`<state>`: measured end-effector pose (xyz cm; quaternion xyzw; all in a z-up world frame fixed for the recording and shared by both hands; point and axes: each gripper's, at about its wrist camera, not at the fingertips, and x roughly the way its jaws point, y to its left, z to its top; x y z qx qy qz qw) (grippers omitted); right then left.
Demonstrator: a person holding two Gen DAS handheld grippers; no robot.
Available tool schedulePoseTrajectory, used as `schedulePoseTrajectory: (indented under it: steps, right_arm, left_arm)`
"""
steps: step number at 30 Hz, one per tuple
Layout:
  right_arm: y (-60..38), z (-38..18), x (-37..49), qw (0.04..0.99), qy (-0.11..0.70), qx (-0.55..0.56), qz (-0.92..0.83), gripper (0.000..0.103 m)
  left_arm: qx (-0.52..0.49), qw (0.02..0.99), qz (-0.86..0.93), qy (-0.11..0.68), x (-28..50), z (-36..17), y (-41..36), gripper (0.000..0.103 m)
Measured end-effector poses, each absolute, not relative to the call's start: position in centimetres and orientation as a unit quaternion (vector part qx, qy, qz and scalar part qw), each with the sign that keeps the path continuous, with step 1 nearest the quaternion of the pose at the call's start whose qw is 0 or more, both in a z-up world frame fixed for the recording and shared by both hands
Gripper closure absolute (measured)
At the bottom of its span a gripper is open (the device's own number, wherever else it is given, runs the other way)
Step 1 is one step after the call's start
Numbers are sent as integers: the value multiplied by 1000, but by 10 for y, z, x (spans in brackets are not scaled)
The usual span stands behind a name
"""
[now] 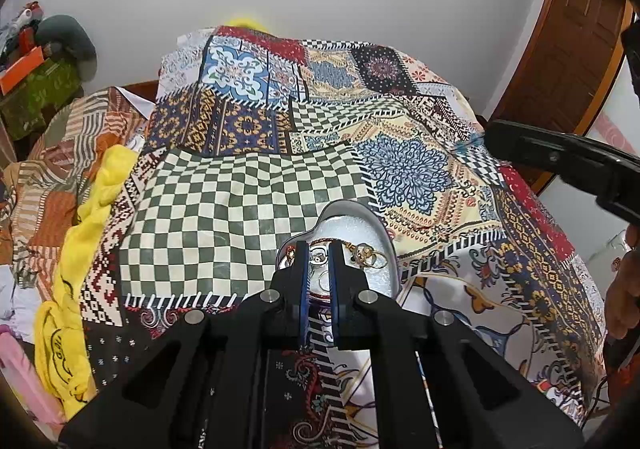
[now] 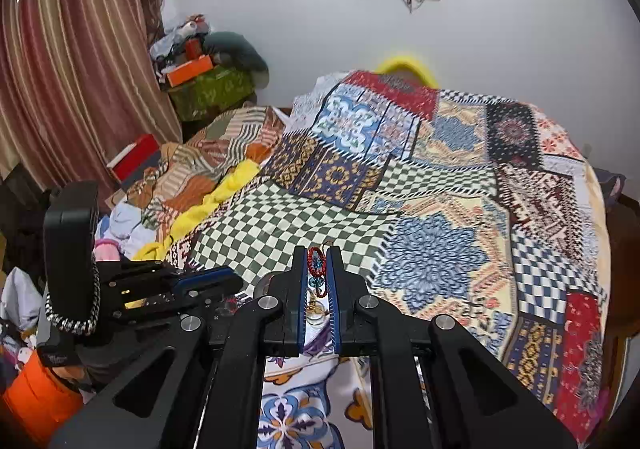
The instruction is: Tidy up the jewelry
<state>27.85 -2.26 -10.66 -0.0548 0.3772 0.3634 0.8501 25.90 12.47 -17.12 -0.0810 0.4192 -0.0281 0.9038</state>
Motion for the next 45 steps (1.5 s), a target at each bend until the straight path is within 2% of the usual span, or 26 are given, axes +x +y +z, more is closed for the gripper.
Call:
schedulePoseTrajectory:
  steps: [13, 25, 27, 28, 31, 34, 45]
  right_arm:
    - [21, -162, 305, 809, 448, -92, 369, 95]
    - [31, -180, 306, 795, 468, -123, 366, 95]
    - [31, -178, 304, 797, 465, -126, 364, 91]
    - [30, -176, 302, 799, 462, -126, 364, 86]
    - [28, -170, 299, 806, 452, -127, 361, 75]
    - [26, -163, 293, 812, 442, -132, 357, 73]
    - [3, -132, 264, 830, 416, -126, 349, 72]
  left_arm:
    - [-89, 887, -54, 449, 280, -213, 120, 96]
    - [-71, 899, -45, 431, 278, -210, 117, 96]
    - [-64, 899, -41, 431, 275, -208, 116, 96]
    - [-62, 900, -39, 430, 273, -207, 116, 95]
    - [-59, 901, -34, 429, 266, -203, 117, 89]
    - [-59, 905, -23, 420, 255, -194, 119, 74]
    - [-49, 921, -1, 386, 215, -146, 121, 73]
